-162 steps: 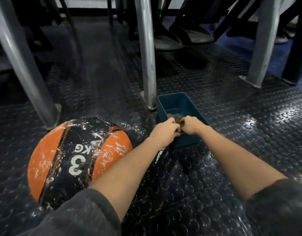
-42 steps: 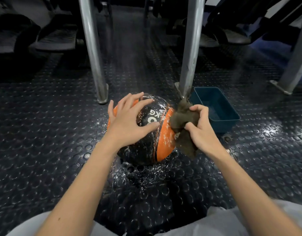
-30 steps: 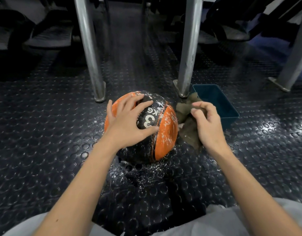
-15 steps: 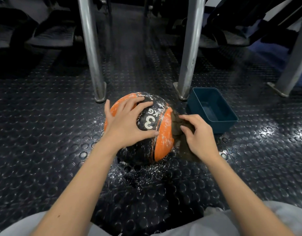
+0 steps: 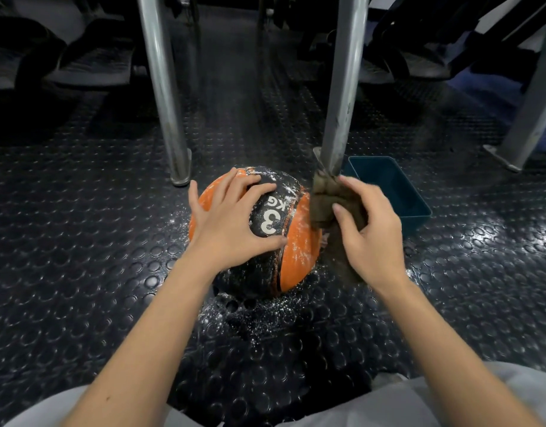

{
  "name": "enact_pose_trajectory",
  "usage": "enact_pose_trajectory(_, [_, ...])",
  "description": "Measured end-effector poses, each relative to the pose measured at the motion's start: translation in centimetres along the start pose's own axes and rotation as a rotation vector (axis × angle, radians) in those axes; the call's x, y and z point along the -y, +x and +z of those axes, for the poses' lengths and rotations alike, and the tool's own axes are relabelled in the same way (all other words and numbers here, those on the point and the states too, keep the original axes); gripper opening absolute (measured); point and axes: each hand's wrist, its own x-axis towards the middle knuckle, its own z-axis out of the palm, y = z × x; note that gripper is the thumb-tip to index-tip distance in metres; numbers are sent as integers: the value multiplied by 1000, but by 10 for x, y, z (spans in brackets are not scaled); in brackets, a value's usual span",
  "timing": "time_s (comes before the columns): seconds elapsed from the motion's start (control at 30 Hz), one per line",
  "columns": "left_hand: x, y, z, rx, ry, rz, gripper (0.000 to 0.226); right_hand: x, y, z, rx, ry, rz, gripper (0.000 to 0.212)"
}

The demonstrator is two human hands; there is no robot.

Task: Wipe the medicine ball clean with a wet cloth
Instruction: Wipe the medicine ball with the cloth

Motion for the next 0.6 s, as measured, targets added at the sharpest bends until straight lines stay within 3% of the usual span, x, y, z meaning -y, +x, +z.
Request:
enact_pose_trajectory(0.07, [-1,-1,0,2,-9,-2,82,6,-4,6,83,22,-121,35])
enact_pose_trajectory(0.17, [-3,-1,0,10,-31,-11,81,-11,-12,15,237,-170,31,37])
enact_pose_trajectory(0.23, [-3,-1,0,15,-27,-10,81,-17,-6,5,135,-235,108,36])
enact_pose_trajectory(0.33, [-3,-1,0,17,-34,-16,82,-2,5,-8,-53,-1,5,35])
enact_pose_trajectory(0.43, [-4,-1,0,13,-48,-15,81,1,-3,4,147,35,-128,36])
enact_pose_trajectory(0.5, [-4,-2,0,17,-51,-15,81,-14,-8,12,281,-98,-11,37])
enact_pose_trajectory(0.6, [-3,-2,0,23,-58,-13,81,-24,-2,3,173,-235,170,36])
